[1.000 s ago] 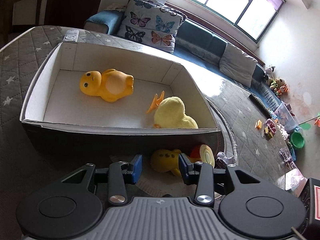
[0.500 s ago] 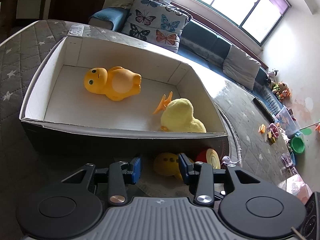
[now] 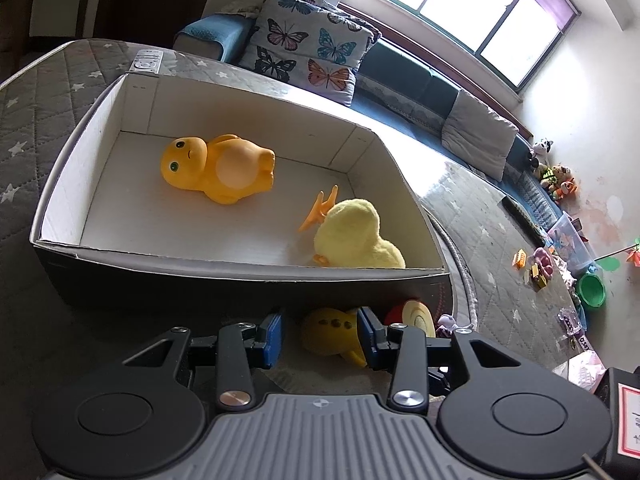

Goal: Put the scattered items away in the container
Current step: 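Lower the left tool onto the yellow rubber duck and grasp it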

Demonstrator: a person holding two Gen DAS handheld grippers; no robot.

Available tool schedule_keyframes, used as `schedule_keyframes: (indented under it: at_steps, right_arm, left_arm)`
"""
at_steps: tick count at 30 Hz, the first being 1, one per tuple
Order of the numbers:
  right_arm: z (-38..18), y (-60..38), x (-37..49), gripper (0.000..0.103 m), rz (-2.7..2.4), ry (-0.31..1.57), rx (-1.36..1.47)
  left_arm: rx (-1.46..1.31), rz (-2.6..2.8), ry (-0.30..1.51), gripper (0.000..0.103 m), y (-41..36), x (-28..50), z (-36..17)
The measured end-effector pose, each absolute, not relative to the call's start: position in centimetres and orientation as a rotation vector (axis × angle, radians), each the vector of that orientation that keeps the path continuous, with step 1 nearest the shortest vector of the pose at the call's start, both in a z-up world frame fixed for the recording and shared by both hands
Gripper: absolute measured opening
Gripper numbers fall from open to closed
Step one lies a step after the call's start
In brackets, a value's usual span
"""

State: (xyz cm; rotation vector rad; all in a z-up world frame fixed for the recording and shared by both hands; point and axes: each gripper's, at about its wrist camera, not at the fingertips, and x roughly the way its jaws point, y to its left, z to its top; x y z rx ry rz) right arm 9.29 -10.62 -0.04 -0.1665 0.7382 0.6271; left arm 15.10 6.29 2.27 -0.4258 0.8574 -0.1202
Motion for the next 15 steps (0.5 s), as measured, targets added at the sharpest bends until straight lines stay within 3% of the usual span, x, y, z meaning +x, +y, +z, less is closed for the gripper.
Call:
schedule_keyframes:
  at_steps: [15]
  right_arm:
    - [1.2, -9.6, 7.3, 0.07, 0.745, 0.701, -0.187]
  left_arm:
    - [-0.433, -0.108, 0.874, 0.041, 6.8, 15.5, 1.6]
